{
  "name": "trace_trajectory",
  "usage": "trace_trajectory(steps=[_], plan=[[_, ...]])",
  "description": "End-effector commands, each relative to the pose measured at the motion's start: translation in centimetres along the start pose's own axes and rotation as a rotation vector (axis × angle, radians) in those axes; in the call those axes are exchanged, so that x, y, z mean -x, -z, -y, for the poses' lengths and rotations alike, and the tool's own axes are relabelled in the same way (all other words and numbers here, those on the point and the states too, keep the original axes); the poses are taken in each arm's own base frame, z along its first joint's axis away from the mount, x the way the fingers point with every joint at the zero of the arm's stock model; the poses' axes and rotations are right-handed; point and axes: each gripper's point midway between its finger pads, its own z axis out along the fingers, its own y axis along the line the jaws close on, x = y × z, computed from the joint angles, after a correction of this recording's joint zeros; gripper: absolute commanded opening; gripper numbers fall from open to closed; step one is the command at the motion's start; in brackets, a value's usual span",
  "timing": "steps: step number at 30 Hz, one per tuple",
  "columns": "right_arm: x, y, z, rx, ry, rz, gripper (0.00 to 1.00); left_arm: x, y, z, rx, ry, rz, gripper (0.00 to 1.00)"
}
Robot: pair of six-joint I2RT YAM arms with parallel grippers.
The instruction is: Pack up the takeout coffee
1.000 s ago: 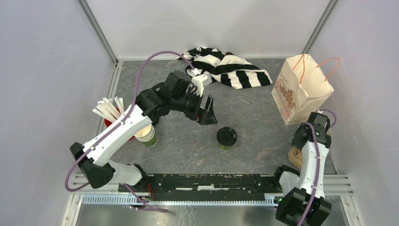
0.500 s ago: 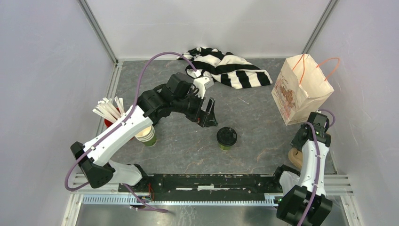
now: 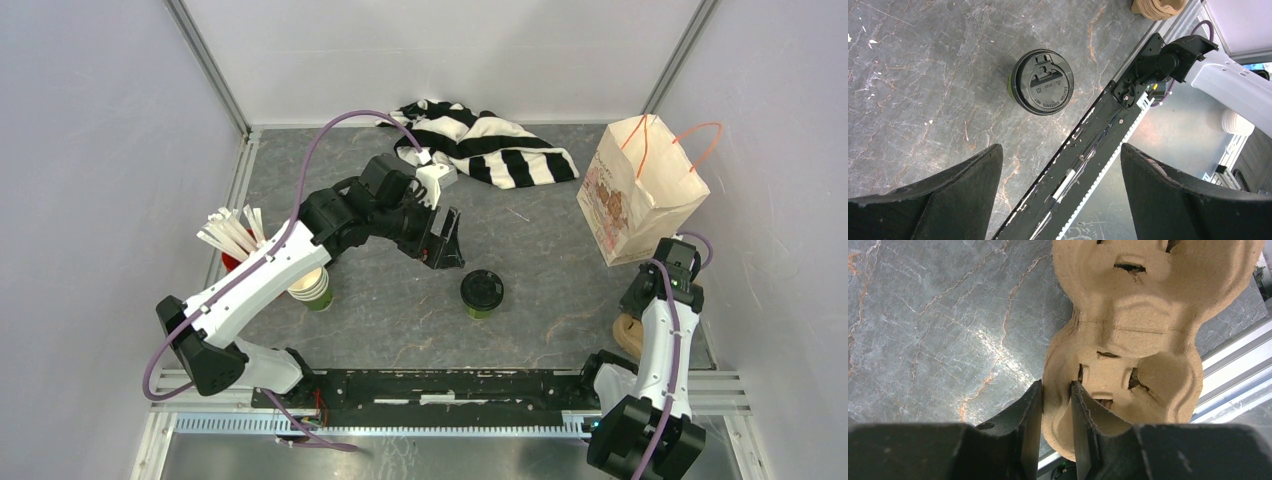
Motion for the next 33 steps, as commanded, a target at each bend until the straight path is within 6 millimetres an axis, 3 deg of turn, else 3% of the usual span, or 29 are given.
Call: trace_trajectory(steps=[1, 13, 20, 22, 27, 33], plan=[[1.7, 1.0, 0.1, -0.001, -0.005, 0.065, 0.3, 1.0, 0.4, 0.4, -0.013, -0.087, 0.03, 0.93], [3.4, 3.3, 0.7, -0.032, -0.022, 0.115, 0.28, 0.5, -0.4, 0.3, -0.037, -0.099, 0.004, 0.93], [2.9, 3.4, 1.1, -0.048, -0.009, 0.114, 0.28, -0.3, -0.6, 0.3, -0.047, -0.097, -0.014, 0.93], [3.0, 3.8, 1.3, -0.057, -0.009, 0.119, 0.24, -0.3, -0.7, 0.3, -0.05, -0.096, -0.017, 0.93], [4.1, 5.7, 2.0, -0.084, -0.031, 0.169, 0.09, -0.5, -0.8, 0.0, -0.054, -0.093, -0.018, 0.93], [6.1, 10.0, 2.4, -0.084, -0.09, 0.287, 0.05, -0.8, -0.8, -0.1, -0.067, -0.085, -0.017, 0.93]])
